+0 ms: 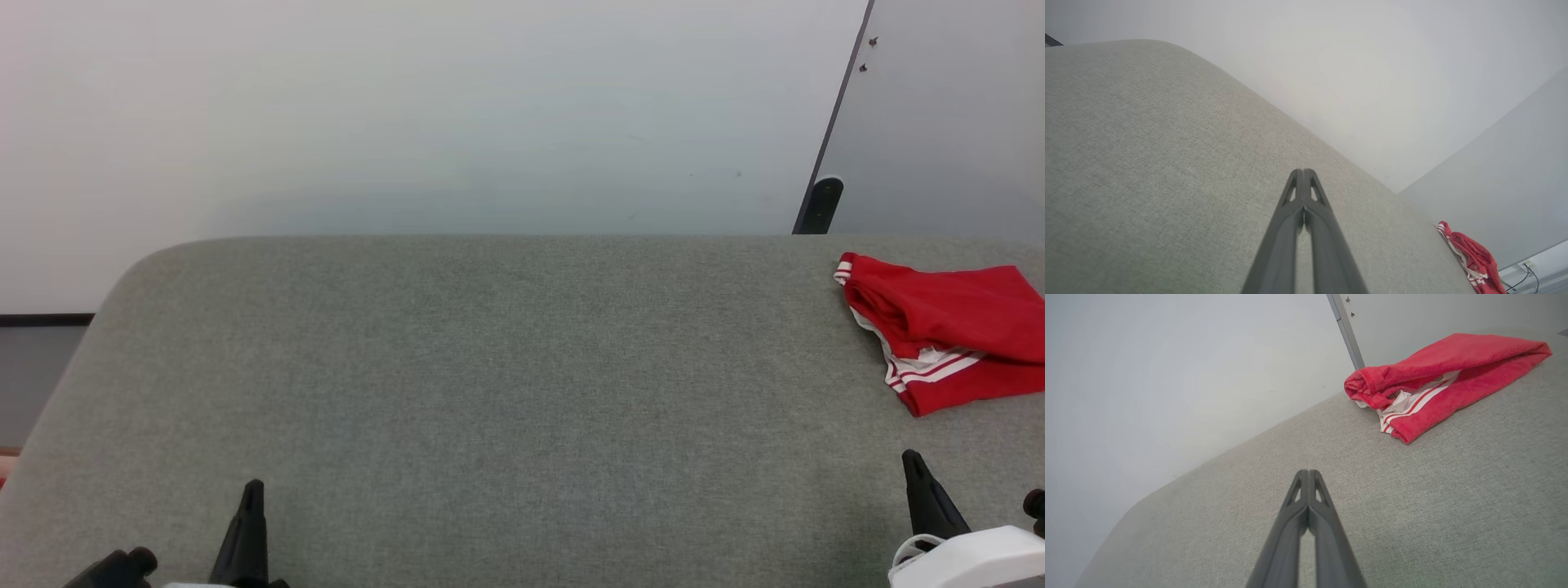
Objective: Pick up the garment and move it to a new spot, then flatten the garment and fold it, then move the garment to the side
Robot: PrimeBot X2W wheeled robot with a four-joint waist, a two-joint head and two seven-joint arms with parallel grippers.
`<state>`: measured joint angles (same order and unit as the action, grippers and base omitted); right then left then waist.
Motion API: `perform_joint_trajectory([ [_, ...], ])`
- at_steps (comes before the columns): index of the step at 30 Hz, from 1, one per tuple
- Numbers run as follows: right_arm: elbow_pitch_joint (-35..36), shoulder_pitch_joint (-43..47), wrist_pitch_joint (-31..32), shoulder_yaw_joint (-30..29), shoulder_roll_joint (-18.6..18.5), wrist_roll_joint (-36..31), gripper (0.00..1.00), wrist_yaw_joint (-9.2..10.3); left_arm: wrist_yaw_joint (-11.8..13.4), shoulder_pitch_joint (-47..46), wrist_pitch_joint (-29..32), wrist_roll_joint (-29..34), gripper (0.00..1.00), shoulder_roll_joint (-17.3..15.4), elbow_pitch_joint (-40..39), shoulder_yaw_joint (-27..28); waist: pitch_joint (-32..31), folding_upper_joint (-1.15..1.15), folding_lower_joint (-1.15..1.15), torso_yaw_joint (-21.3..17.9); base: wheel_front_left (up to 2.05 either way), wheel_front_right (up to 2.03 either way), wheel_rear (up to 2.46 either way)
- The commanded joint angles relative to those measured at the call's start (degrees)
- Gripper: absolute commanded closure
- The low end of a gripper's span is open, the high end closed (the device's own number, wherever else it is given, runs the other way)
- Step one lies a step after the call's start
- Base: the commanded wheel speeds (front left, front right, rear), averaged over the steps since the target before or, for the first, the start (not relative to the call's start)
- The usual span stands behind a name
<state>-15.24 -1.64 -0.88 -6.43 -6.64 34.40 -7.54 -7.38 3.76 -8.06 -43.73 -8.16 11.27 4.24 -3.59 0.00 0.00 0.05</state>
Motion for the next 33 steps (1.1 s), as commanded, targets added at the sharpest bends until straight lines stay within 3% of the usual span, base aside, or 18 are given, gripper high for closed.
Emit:
perform_joint_trajectory([
  [1,1.0,-1.9,0.3,0.0,-0.1,2.4,1.0,0.02,-0.1,-1.6,0.5,-2.0,1.0,-0.2,-0.6,0.4,0.1,0.0,0.0,0.0,0.0,0.0,0.0],
  [33,1.2,-3.3,3.4,-0.1,1.6,26.4,1.0,0.04,-0.1,-5.5,6.6,-22.2,1.0,2.2,0.8,1.3,1.3,0.0,0.0,0.0,0.0,0.0,0.0],
])
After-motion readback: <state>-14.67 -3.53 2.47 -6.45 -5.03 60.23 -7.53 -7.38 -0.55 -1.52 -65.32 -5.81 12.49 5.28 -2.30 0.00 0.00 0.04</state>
